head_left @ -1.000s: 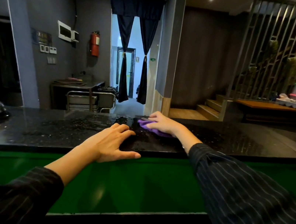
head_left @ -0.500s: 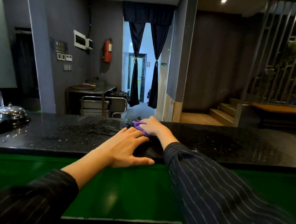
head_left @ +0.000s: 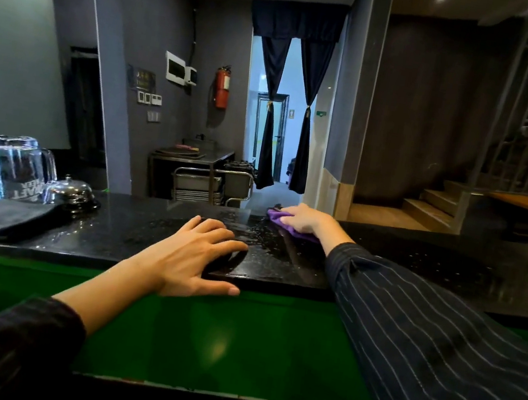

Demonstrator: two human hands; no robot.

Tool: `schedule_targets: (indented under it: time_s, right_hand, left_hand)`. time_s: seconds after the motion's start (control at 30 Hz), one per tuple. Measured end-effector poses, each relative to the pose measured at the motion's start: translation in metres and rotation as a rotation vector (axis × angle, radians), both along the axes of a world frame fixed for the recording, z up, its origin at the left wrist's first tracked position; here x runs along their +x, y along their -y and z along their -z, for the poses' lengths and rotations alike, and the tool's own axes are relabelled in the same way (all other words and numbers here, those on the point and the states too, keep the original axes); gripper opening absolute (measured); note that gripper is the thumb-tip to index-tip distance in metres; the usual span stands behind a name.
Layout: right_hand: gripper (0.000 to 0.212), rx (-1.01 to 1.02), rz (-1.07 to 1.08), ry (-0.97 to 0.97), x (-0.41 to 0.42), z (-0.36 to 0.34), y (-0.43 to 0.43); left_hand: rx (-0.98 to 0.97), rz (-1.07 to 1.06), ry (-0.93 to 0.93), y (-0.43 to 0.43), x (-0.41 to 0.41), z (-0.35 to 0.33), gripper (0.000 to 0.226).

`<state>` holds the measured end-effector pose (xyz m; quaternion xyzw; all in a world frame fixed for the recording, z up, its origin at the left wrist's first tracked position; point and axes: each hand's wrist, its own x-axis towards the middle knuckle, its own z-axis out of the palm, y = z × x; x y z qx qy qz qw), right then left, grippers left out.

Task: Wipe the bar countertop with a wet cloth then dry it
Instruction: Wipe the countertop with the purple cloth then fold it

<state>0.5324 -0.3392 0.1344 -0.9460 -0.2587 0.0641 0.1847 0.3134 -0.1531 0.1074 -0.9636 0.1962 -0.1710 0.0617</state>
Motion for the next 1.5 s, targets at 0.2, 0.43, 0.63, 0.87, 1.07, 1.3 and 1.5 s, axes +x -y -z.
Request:
schedule_targets:
  time_s: [0.2,0.43,0.63,0.87,1.07,1.3,1.5]
  right_hand:
    - [0.033,0.164,-0.169,-0.021,-0.028,-0.002,-0.024]
    - [0.028,0.159,0.023,0.078,-0.004,-0.002,-0.003]
    - [0.037,-0.033,-0.122,0.026,-0.012,-0.01,-0.066]
    - [0.039,0.182,-0.284,-0.1,-0.037,-0.022,-0.068]
    - [0.035,0.292,-0.212,0.022,-0.025,-0.012,-0.073]
    - [0.04,0.179,-0.378,-0.148,-0.054,-0.017,-0.11]
    - [0.04,0.229,-0.345,-0.187,-0.04,-0.032,-0.093]
  left_hand:
    - [-0.011,-0.014,-0.019,-0.001,-0.002,0.002,0.085]
    - [-0.01,0.007,0.006,0.001,-0.004,0.001,0.085]
    - [0.035,-0.018,0.022,-0.001,-0.002,0.002,0.088]
    - [0.034,0.016,0.092,-0.002,-0.005,0.004,0.088]
    - [0.04,0.03,0.201,-0.002,-0.009,0.007,0.089]
    - [0.079,0.0,0.233,0.001,-0.014,0.006,0.1]
    - [0.097,0.019,0.255,0.0,-0.013,0.01,0.101]
